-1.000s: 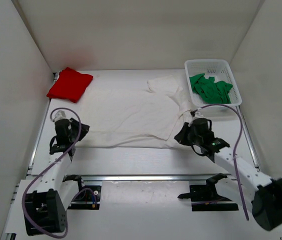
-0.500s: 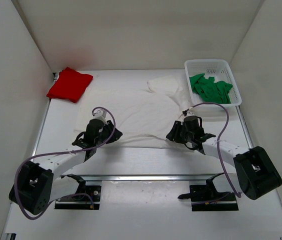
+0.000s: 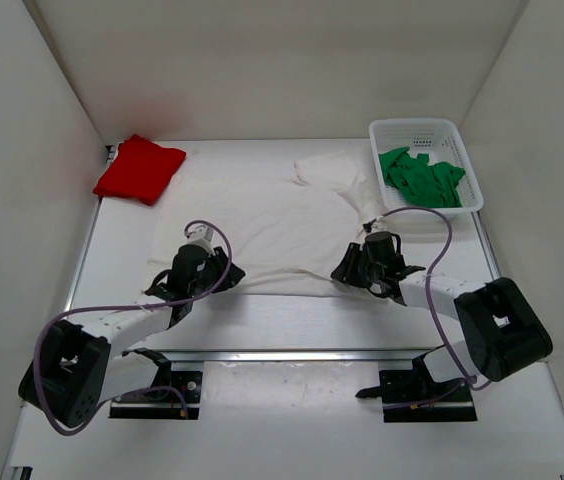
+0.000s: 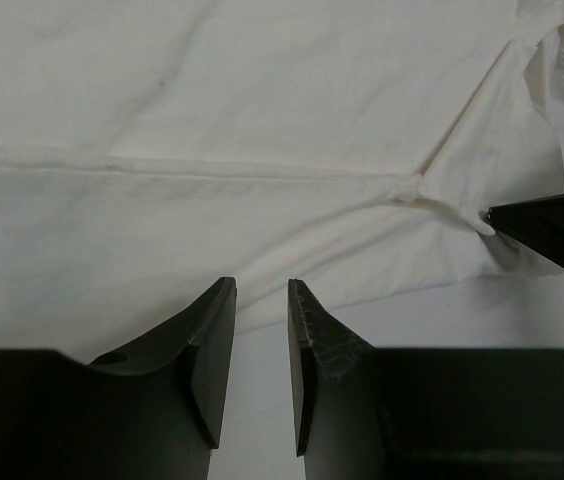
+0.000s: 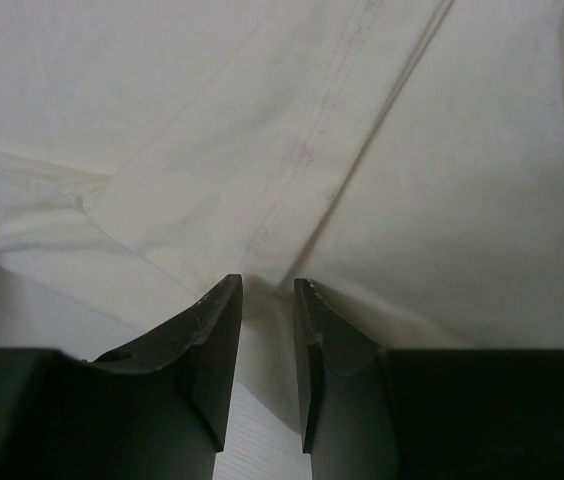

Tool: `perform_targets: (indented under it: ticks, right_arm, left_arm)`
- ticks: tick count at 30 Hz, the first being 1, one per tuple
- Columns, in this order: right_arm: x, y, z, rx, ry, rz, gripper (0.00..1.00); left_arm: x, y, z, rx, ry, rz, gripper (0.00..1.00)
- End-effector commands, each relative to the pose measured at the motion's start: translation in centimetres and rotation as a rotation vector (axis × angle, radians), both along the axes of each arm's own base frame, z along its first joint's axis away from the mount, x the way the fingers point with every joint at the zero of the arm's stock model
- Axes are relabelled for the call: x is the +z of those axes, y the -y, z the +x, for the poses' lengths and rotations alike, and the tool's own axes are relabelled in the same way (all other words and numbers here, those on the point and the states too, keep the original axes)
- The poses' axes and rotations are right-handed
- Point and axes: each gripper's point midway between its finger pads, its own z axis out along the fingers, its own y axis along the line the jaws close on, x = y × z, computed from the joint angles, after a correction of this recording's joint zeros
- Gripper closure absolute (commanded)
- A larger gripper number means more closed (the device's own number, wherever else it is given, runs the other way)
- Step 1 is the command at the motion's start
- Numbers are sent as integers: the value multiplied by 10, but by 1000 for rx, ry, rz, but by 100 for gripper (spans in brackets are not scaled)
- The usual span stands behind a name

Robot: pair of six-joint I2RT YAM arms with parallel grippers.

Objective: Fold and stack the t-shirts
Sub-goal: Fold the flattened tshirt in 1/3 of the way

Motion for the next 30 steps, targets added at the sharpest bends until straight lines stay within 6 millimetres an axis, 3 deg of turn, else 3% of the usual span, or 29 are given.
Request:
perform_targets:
  ticks: [1,7,11,14,17,21,22,23,26,30]
  right_arm:
    - [18,-9,20,-2,66,37,74]
    - [25,-14,32,15,77,54,93]
    - [28,-23,39,34,60,116,100]
    - [47,-32,60,41,100,131,100]
    - [71,-47,94,55,141,154,99]
    - [75,-58,118,57,146,138,100]
    - [81,-63,125,59,157,138,96]
    - [78,-68,125,81,152,120,87]
    - [87,-72,132,102,184,84,76]
    - [101,-72,123,122,239,48,78]
  left_arm:
    - [3,5,0,-17,17,-21,62]
    - [-7,5,-7,-24,-5,-17,62]
    - [-6,3,-6,-14,-10,-28,62]
    - [-4,3,-5,-11,0,-21,62]
    - [0,5,-4,-18,4,-32,62]
    - [3,4,-4,-8,11,-40,61]
    - [5,3,-2,-1,15,-42,61]
    - [1,0,-5,-1,8,-36,62]
    - [7,0,-4,0,15,-50,62]
    - [13,-3,-2,18,37,-49,62]
